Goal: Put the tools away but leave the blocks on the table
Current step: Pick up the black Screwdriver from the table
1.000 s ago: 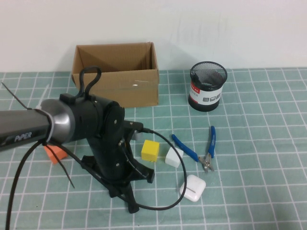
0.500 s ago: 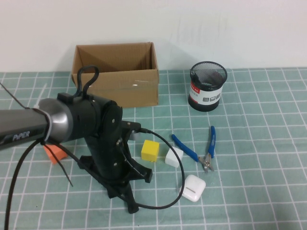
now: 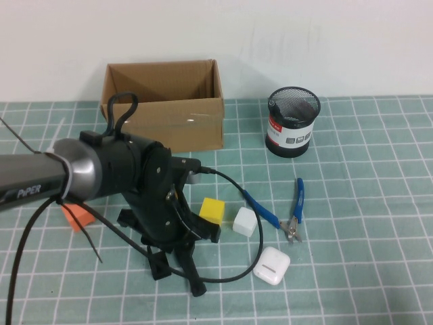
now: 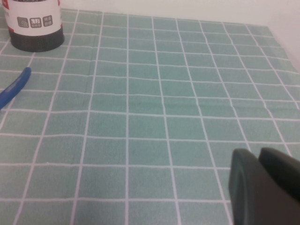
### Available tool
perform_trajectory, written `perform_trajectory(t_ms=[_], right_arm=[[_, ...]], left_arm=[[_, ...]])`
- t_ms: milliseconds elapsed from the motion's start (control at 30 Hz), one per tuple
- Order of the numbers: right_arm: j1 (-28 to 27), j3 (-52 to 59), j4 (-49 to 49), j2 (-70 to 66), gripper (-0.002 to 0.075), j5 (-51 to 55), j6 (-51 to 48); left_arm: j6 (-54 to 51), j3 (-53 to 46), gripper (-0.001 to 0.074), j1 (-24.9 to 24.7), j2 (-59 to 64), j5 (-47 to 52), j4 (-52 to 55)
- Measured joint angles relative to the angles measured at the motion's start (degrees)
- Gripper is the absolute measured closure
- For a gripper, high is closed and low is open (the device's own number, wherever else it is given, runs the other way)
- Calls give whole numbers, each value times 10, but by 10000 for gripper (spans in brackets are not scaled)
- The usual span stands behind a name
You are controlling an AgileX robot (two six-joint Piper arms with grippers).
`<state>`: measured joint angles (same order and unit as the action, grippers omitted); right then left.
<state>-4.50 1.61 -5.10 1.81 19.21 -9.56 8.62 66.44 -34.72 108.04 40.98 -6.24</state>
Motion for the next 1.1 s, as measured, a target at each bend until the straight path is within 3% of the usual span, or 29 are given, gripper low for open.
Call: perform_trajectory(t_ms=[600,1100], right_arm=[[0,0,1,0,733,0,0],[0,0,1,0,733,0,0]], left_arm=[[74,0,493,1,18,3,11],[8,0,497,-1,25,15,-3]])
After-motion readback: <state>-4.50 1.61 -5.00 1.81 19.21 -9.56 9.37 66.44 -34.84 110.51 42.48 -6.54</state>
